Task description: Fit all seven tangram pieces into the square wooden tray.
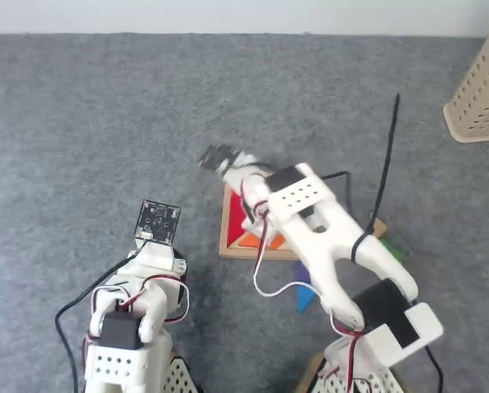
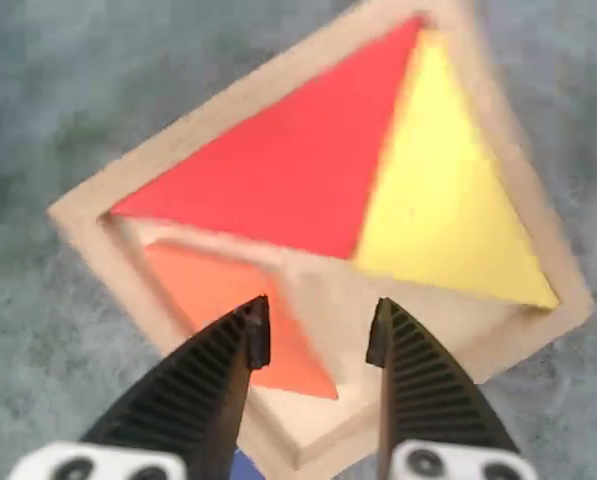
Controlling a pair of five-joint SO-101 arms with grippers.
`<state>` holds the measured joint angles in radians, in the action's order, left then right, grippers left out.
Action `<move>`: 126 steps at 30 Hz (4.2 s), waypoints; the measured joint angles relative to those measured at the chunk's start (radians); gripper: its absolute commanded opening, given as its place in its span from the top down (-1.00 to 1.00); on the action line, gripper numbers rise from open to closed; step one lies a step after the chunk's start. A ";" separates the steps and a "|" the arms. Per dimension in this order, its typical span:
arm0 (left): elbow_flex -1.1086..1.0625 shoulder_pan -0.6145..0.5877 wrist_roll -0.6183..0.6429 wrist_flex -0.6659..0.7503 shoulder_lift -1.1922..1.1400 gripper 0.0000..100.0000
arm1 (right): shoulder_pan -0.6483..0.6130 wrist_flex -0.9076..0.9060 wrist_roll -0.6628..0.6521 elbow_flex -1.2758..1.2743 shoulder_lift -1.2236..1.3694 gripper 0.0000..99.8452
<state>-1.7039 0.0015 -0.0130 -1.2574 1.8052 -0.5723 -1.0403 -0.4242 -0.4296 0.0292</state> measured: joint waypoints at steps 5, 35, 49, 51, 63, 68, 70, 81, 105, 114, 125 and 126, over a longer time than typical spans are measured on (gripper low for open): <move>0.000 0.000 0.000 0.000 0.000 0.98 | 0.012 0.015 0.052 0.000 0.000 0.87; 0.000 0.000 0.000 0.000 0.000 0.98 | -0.018 0.060 0.077 -0.104 -0.003 0.99; 0.000 0.000 0.000 0.000 0.000 0.98 | -0.098 0.061 0.077 -0.061 0.046 0.99; 0.000 0.000 0.000 0.000 0.000 0.98 | -0.089 0.017 0.089 -0.069 0.011 0.99; 0.000 0.000 0.000 0.000 0.000 0.98 | 0.095 -0.233 0.121 -0.069 -0.315 0.66; 0.000 0.000 0.000 0.000 0.000 0.98 | 0.322 -0.273 0.121 -0.135 -0.328 0.67; 0.000 0.000 0.000 0.000 0.000 0.98 | 0.434 -0.262 0.124 -0.184 -0.328 0.67; 0.000 0.000 0.000 0.000 0.000 0.98 | 0.674 -0.124 0.104 -0.258 -0.287 0.52; 0.000 0.000 0.000 0.000 0.000 0.98 | 0.606 -0.104 0.064 0.025 0.094 0.94; 0.000 0.000 0.000 0.000 0.000 0.98 | 0.442 -0.137 0.064 0.031 -0.005 0.90; 0.000 0.000 0.000 0.000 0.000 0.98 | 0.575 -0.233 0.104 0.316 0.158 0.72; 0.000 0.000 0.000 0.000 0.000 0.98 | 0.574 -0.247 0.121 0.345 0.204 0.70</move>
<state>-1.7039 0.0015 -0.0130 -1.2574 1.8052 0.0015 -1.2873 -0.3030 -0.0844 0.2332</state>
